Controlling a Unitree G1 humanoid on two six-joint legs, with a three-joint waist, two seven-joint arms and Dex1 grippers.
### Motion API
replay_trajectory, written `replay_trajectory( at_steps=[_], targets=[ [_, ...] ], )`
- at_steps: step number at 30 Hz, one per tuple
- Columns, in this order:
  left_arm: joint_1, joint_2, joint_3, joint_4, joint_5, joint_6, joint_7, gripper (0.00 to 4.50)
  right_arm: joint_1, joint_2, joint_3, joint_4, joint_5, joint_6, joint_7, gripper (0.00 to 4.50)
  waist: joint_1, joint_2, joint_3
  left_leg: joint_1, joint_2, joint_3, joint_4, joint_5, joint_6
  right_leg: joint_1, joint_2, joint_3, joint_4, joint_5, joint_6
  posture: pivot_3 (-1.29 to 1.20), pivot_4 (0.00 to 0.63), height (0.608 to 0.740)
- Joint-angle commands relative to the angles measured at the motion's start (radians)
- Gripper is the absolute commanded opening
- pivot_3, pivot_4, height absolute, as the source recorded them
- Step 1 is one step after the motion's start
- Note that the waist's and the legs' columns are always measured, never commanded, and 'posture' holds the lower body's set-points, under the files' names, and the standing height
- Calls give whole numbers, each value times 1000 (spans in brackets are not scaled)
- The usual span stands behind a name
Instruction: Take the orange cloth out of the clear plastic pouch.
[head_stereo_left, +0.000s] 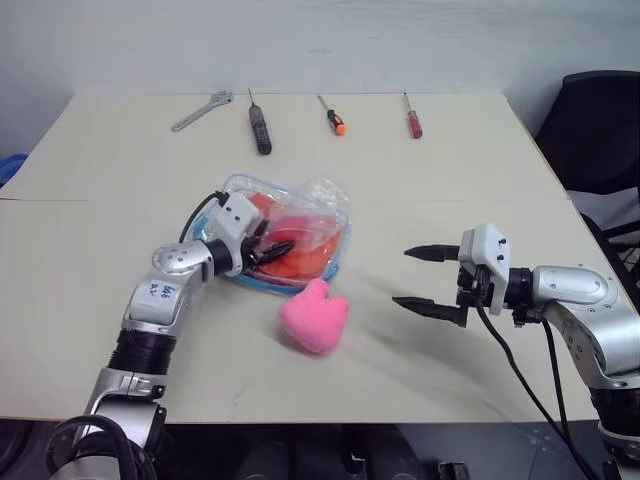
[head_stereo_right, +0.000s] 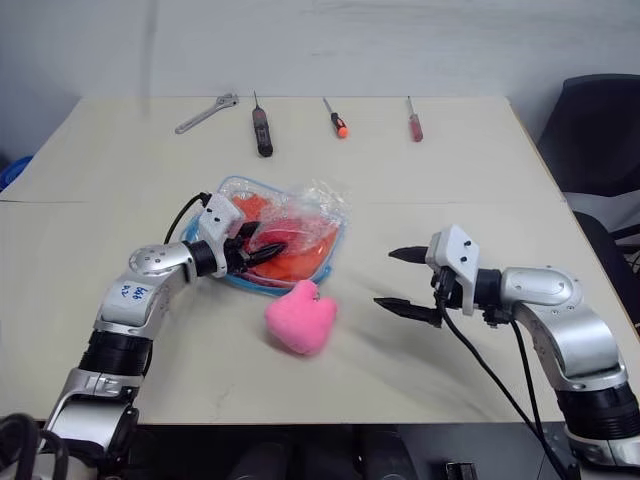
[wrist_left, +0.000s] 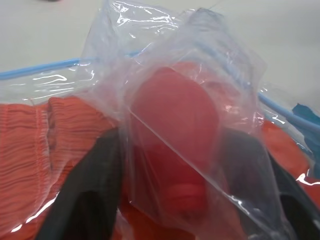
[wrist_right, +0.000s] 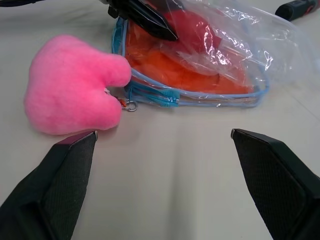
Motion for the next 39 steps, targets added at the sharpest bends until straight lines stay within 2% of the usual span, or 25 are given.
replay_trajectory(
  at_steps=[1,3,7,12,15,18,19,22,29,30,34,37,39],
  targets=[
    [17,5,39,-64,-5,-1,23,1531,-23,2,-1,-27,13,-9,1,4500,-1,0,0,0,0,0,0,0,0,0,0,0,0,0,0,0,150,740],
    [33,7,94,-92,-28,25,62,1031,-35,4,7,-23,12,-12,6,4500,-3,0,0,0,0,0,0,0,0,0,0,0,0,0,0,0,150,740],
    [99,26,300,-167,-99,80,169,1031,-77,18,27,-12,22,-6,20,4500,-6,0,0,0,0,0,0,0,0,-1,0,0,1,0,0,0,150,740],
    [290,97,668,-260,-98,148,355,1031,-147,40,65,0,47,5,60,4500,-17,0,0,0,1,0,-2,0,-1,-2,0,1,0,0,0,0,150,740],
    [408,133,787,-261,-70,144,408,1031,-176,55,92,17,47,-2,83,4500,-10,-1,0,0,1,0,-3,0,0,-1,0,0,-1,0,-1,0,150,740],
    [501,146,841,-215,-54,104,414,1031,-206,75,124,50,32,-22,113,4500,8,-3,-1,0,1,-1,-2,0,1,0,-1,-1,-2,0,0,0,150,740],
    [525,144,849,-208,-54,92,412,1440,-219,81,134,67,26,-30,123,4500,15,-4,-1,0,0,-1,-2,0,1,1,-2,-2,-3,0,-1,0,150,740],
    [561,135,859,-208,-65,72,411,2228,-246,93,150,106,13,-48,141,4500,28,-6,-2,0,0,-2,-2,0,2,1,-3,-3,-3,0,-1,0,150,740],
    [629,143,919,-264,-103,109,408,4289,-276,105,159,159,-3,-69,168,4500,14,-8,-3,-3,0,-3,-3,-1,2,0,-3,-4,-5,0,-1,0,150,740],
    [644,151,931,-275,-118,120,389,4421,-275,104,158,160,-3,-70,170,4500,9,-8,-3,-3,0,-3,-3,-1,2,-1,-3,-4,-5,0,-1,0,150,740],
    [725,227,1026,-342,-223,168,247,4421,-261,95,145,153,-5,-65,168,4500,-5,-8,-3,-6,1,-3,-4,-1,3,-3,-3,-5,-7,0,-1,0,150,740],
    [800,326,1098,-413,-323,212,72,4421,-240,81,130,140,-1,-55,165,4500,-5,-8,-3,-6,1,-4,-3,-1,3,-2,-3,-6,-8,0,-1,0,150,740],
    [873,413,1068,-473,-313,189,-58,4421,-229,72,124,135,-1,-54,165,4500,-1,-8,-3,-7,1,-4,-3,-1,3,-2,-3,-6,-8,0,-1,0,150,740]
  ],
)
